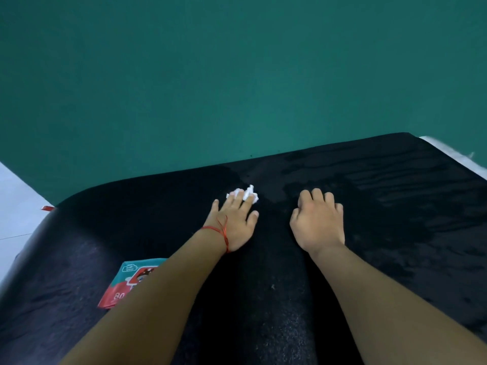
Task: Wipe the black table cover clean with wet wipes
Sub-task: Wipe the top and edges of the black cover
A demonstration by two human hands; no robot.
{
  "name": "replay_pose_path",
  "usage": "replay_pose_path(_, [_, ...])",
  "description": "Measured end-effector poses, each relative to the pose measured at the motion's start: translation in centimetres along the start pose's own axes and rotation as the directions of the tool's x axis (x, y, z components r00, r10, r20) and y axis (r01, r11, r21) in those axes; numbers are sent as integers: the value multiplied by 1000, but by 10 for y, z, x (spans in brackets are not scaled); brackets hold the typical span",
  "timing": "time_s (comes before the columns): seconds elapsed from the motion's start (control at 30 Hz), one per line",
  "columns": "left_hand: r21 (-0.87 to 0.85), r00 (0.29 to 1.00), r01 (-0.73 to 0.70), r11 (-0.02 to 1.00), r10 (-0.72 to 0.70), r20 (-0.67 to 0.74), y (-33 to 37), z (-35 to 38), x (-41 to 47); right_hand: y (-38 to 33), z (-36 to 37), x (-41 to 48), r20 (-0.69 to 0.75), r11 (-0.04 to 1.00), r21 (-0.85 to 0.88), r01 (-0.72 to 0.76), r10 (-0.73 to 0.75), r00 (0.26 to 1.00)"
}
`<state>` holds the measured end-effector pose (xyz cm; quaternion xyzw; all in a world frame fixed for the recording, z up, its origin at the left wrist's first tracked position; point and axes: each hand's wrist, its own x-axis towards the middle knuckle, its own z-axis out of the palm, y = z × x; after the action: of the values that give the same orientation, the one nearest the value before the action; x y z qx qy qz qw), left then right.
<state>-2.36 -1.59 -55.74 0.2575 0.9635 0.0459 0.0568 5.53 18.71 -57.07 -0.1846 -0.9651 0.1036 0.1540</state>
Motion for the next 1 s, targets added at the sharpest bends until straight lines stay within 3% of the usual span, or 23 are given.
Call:
replay_pose_path(0.27, [-7, 962, 269, 963, -269, 49, -69, -18, 77, 0, 6, 0, -27, 1000, -21, 5, -5, 1000])
replay_pose_path(0.53, [-127, 935, 354, 927, -346, 81, -46, -26, 126, 1, 8, 3, -48, 1000, -28, 11, -12, 999])
replay_pose_path(0.77, [-150, 986, 146, 978, -133, 96, 36, -29, 157, -2, 4, 2, -29, 1000, -29, 8, -9, 1000])
replay_pose_path(1.0, [-127, 994, 9, 992, 5, 109, 94, -22, 191, 0, 7, 4, -41, 999, -29, 13, -14, 999])
